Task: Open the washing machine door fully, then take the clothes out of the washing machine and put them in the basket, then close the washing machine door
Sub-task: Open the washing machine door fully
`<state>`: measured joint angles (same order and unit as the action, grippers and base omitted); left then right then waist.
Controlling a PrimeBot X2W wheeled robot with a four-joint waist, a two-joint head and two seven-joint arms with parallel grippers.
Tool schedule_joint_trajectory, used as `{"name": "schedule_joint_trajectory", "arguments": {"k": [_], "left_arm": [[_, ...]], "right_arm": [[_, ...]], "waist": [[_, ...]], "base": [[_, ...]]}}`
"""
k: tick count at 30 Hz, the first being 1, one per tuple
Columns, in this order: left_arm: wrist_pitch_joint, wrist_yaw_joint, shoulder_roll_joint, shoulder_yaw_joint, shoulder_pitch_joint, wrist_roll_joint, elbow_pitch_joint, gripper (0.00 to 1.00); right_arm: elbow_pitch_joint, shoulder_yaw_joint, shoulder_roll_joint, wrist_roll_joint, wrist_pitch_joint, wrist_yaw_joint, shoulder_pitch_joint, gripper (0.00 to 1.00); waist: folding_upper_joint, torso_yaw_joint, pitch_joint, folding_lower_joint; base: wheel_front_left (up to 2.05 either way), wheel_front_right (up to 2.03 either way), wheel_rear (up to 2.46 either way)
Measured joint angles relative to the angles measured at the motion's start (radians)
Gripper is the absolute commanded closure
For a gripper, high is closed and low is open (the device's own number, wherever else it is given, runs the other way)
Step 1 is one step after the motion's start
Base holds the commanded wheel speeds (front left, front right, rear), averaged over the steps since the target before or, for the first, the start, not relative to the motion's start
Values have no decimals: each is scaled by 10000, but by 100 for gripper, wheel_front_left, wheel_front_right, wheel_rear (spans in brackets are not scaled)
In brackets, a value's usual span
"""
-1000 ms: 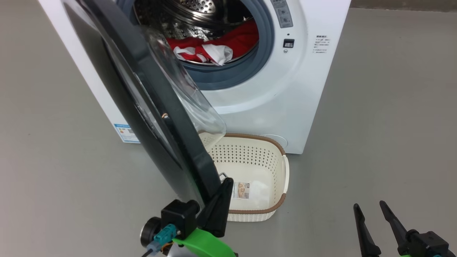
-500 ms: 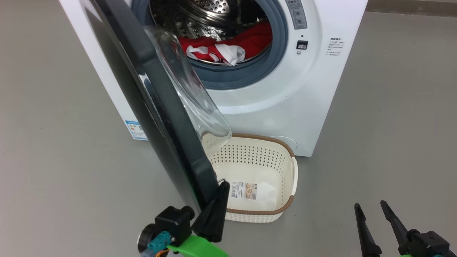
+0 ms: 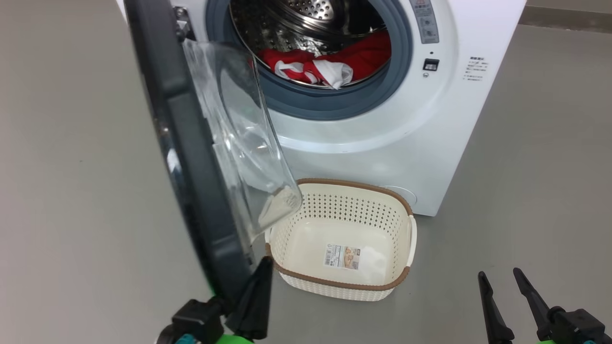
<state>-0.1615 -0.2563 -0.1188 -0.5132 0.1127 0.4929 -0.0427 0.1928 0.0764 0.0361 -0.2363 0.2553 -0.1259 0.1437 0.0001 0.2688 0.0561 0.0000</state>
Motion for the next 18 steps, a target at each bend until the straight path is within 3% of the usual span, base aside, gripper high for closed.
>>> {"name": "schedule_joint_trajectory", "arguments": {"k": [11,18], "left_arm": [[-330,-529,-399,965,-530,228,63,100],[-667,-704,-614,2107,-542,573,-54,100]], "right_arm": [[-19,4,0,8,0,0,0,0],[-140,27,0,100,0,0,-24,0]], "waist": [[0,337,47,0],[0,324,291,0]], "base": [[0,0,0],[0,0,0]]}}
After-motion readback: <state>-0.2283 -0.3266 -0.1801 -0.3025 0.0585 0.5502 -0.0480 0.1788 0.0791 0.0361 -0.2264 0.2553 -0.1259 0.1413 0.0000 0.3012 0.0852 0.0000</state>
